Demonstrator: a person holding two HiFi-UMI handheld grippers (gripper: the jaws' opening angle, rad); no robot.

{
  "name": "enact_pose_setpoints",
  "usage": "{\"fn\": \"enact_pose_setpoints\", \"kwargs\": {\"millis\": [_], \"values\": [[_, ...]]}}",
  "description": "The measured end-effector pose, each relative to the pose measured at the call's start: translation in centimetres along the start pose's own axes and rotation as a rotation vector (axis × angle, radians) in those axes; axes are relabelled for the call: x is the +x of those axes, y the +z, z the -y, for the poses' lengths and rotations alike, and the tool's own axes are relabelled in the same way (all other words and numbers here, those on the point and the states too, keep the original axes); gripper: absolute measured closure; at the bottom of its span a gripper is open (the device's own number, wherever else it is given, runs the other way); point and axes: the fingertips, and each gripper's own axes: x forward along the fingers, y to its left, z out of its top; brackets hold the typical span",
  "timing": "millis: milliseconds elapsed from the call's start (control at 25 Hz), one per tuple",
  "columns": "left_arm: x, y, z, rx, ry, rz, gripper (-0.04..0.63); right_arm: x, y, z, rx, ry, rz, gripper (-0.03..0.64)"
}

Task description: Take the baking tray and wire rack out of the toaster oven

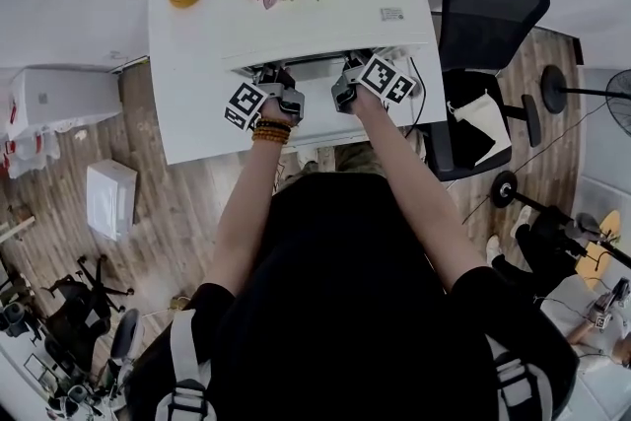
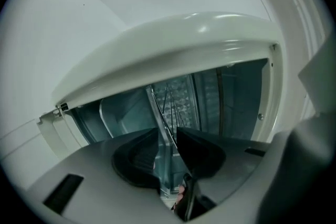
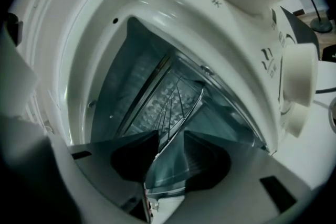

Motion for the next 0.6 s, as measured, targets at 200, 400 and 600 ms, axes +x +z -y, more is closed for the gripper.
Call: {"fn": "enact_pose_setpoints", "kwargs": {"millis": [200, 400, 600], "values": [[0.1, 0.1, 0.5, -0.031, -0.037, 0.007, 0.53, 0.6, 0.2, -0.2, 0.009, 0.007, 0.015, 0.471], [0.2, 0.1, 0.5, -0.056, -0.046, 0.005, 0.546, 1.5, 0.2, -0.7, -0.01, 0.011, -0.014, 0.519], [0.1, 0.0, 0.5, -0.068, -0.051, -0.001, 0.549, 1.4, 0.2, -1.1, 0.096, 0.061, -0.011, 0.565]]}}
